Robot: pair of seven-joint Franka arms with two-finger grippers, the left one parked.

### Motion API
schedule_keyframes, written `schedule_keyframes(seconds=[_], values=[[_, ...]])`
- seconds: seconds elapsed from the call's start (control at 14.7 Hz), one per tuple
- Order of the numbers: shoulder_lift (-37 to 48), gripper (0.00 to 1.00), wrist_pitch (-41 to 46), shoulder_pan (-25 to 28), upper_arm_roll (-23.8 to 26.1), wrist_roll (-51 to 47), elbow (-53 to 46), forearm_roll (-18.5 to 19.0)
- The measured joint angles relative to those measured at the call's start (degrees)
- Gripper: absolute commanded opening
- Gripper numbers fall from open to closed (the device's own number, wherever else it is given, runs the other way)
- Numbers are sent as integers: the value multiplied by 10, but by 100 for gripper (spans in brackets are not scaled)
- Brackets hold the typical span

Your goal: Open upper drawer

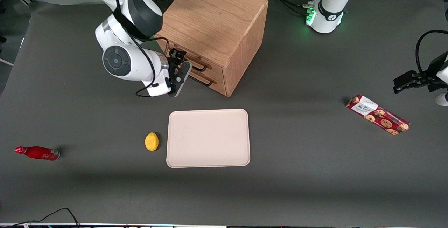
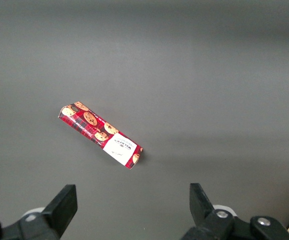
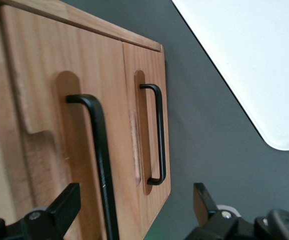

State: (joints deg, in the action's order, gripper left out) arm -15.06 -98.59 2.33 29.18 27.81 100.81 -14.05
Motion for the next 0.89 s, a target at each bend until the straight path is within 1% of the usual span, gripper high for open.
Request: schedule_keyframes(seconds=[0.48, 0.68, 0.89], values=[[0, 100, -6, 0, 0, -10, 19, 0], [0, 100, -15, 0, 0, -11, 29, -18], [0, 100, -27, 0, 1, -13, 43, -20]])
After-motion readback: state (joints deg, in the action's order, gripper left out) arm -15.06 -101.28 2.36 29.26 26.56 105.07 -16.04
